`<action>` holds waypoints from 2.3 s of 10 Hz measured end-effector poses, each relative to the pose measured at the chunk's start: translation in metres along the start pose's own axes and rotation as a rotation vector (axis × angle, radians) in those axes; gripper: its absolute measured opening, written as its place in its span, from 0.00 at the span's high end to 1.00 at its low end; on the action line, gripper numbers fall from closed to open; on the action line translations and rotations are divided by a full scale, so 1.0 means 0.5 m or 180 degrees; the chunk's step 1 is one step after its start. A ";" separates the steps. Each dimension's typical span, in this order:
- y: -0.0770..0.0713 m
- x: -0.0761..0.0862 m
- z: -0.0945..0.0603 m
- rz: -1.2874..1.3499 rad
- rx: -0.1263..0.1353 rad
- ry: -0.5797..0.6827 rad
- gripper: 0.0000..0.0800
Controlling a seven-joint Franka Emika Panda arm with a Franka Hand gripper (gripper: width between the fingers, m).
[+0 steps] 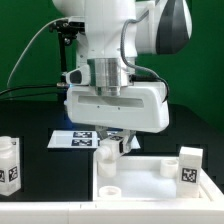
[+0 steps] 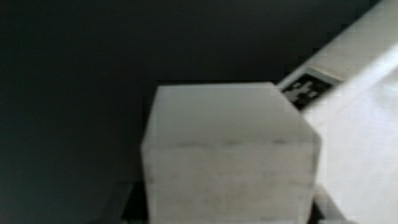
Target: Assemble square table
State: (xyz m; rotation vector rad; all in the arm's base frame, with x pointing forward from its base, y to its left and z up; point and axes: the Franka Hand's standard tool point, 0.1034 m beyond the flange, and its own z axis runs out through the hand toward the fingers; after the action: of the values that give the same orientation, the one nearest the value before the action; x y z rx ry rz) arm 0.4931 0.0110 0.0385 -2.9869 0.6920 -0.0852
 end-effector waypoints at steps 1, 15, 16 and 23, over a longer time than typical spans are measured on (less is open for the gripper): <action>-0.005 0.002 -0.001 -0.0444 -0.0028 0.0066 0.67; 0.034 -0.017 -0.015 -0.4902 -0.0388 0.0239 0.67; 0.041 -0.017 -0.015 -0.5065 -0.0411 0.0240 0.67; 0.027 -0.048 0.006 -0.7147 -0.0479 -0.0137 0.67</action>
Offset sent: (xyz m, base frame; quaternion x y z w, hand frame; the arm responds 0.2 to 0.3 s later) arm 0.0000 0.0000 0.0000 0.0000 0.0000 -0.1938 0.9810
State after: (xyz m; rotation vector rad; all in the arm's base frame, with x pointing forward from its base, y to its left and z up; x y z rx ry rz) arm 0.4659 0.0097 0.0336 -2.0475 -2.5481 -0.0494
